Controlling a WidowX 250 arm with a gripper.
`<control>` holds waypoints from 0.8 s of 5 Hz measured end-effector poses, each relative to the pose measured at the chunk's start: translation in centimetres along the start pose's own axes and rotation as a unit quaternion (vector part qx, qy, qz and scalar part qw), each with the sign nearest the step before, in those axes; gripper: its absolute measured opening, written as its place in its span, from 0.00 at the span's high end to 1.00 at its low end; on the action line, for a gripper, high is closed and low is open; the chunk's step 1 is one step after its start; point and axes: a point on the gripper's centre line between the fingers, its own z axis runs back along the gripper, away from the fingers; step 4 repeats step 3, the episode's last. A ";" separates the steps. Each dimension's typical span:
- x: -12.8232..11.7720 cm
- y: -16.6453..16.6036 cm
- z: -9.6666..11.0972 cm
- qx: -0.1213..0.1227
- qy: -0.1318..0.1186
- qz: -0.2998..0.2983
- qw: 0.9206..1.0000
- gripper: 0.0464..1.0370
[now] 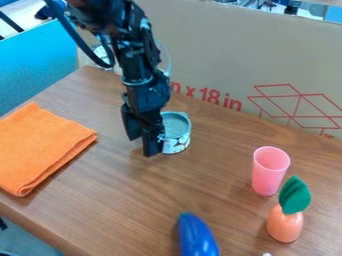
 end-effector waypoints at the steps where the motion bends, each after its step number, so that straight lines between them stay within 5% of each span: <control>1: -4.1 -0.8 3.8 0.024 -0.003 0.023 0.999 0.04; 3: -12.3 -2.3 7.9 0.052 0.007 0.078 0.996 0.04; 4: -12.3 -2.3 7.9 0.052 0.007 0.078 0.996 0.04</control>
